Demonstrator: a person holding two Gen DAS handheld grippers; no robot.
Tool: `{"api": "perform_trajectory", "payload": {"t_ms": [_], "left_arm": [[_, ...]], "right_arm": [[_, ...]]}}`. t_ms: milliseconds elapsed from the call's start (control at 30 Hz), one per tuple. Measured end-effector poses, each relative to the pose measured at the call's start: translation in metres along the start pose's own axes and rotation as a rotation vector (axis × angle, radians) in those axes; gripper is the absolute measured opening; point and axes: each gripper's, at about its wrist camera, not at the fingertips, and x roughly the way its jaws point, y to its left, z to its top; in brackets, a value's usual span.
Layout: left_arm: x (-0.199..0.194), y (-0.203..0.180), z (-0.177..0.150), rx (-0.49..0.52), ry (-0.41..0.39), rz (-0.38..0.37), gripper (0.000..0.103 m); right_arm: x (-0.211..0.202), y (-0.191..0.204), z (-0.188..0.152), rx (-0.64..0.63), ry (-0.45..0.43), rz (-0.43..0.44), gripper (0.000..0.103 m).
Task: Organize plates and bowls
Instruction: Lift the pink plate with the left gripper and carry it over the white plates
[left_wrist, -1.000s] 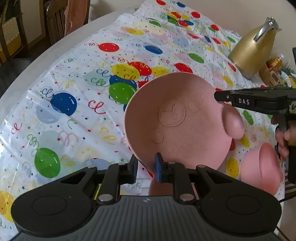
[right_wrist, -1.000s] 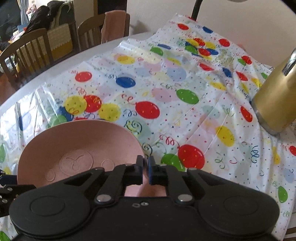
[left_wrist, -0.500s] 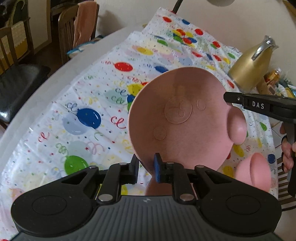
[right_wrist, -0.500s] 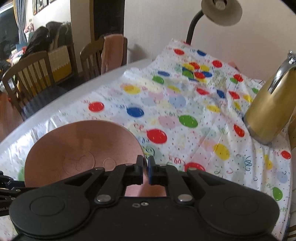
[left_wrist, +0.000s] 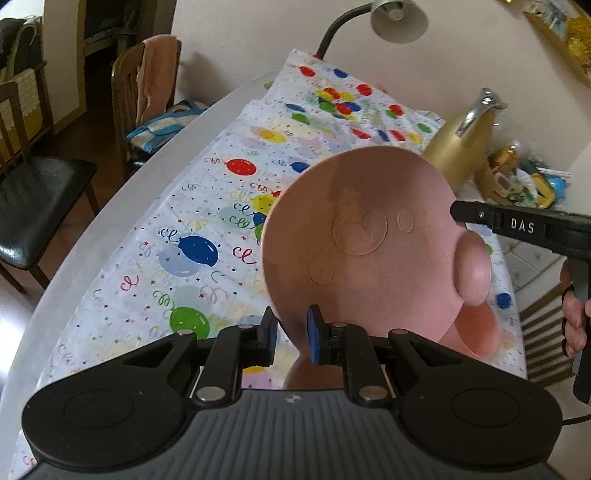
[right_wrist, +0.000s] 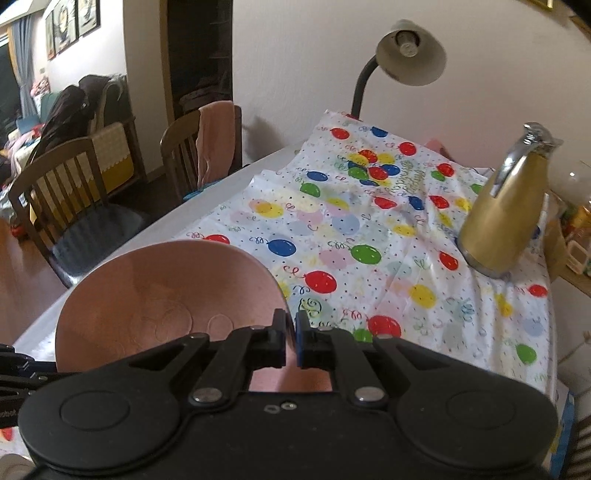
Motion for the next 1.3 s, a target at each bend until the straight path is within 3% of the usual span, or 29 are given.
{"api": "perform_trajectory", "payload": {"t_ms": [300, 600, 967, 1300], "left_arm": [[-0.052, 0.02, -0.027, 0.07, 0.011, -0.035, 0.016], [-0.084, 0.059, -0.067, 0.106, 0.07, -0.046, 0.016], [-0.108, 0.108, -0.114, 0.149, 0.153, -0.033, 0.016], [-0.114, 0.122, -0.156, 0.209, 0.272, -0.055, 0.016]], "right_arm": [[-0.057, 0.042, -0.029, 0.055, 0.019, -0.056, 0.004], [-0.091, 0.093, -0.074, 0.115, 0.054, -0.079, 0.004], [-0.103, 0.15, -0.145, 0.221, 0.201, -0.034, 0.004], [-0.117, 0.178, -0.196, 0.277, 0.337, -0.009, 0.004]]}}
